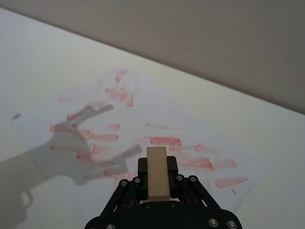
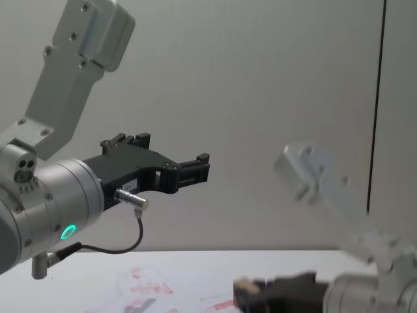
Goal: Use the one hand to pick up the stamp and affix it onto the A4 paper.
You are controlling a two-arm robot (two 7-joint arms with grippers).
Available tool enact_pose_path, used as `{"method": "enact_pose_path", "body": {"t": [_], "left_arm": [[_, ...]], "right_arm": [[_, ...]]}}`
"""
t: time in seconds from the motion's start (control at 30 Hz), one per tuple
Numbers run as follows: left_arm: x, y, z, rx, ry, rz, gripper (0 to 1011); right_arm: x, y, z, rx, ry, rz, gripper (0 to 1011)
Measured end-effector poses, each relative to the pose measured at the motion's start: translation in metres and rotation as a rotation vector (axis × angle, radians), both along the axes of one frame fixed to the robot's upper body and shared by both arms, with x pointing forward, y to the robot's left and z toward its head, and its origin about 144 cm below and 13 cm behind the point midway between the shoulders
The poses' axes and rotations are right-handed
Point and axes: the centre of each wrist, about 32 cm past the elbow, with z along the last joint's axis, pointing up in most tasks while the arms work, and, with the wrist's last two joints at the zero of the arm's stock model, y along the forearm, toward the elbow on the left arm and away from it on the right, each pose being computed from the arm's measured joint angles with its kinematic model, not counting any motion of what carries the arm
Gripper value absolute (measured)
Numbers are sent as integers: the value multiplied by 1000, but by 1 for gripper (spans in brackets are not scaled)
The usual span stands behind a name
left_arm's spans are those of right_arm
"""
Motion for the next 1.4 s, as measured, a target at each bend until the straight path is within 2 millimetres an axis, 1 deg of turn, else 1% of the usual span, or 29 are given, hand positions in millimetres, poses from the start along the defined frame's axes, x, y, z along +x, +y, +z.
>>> {"method": "enact_pose_path", "body": {"t": [0.2,0.33,0.43,0.5,0.53,0.57,0.6,0.77,0.97,1.4], "left_arm": [[0,0,0,0,0,0,1001],[0,0,0,0,0,0,1001],[0,0,0,0,0,0,1001],[0,0,0,0,0,0,1001],[0,0,0,0,0,0,1001],[0,0,0,0,0,0,1001],[0,0,0,0,0,0,1001],[0,0,0,0,0,0,1001],[0,0,0,0,0,0,1001],[0,0,0,0,0,0,1001]], "right_arm": [[-1,-7,24,71,-42,-23,217],[-3,-18,41,112,-62,-51,218],[-5,-26,47,120,-63,-70,218],[-8,-35,50,121,-60,-93,217],[-8,-35,50,121,-60,-93,217],[-9,-40,51,117,-58,-104,217],[-9,-40,51,117,-58,-104,217],[-14,-56,48,92,-36,-140,217],[-16,-66,42,64,-17,-158,217],[-14,-74,27,1,12,-170,217]]}}
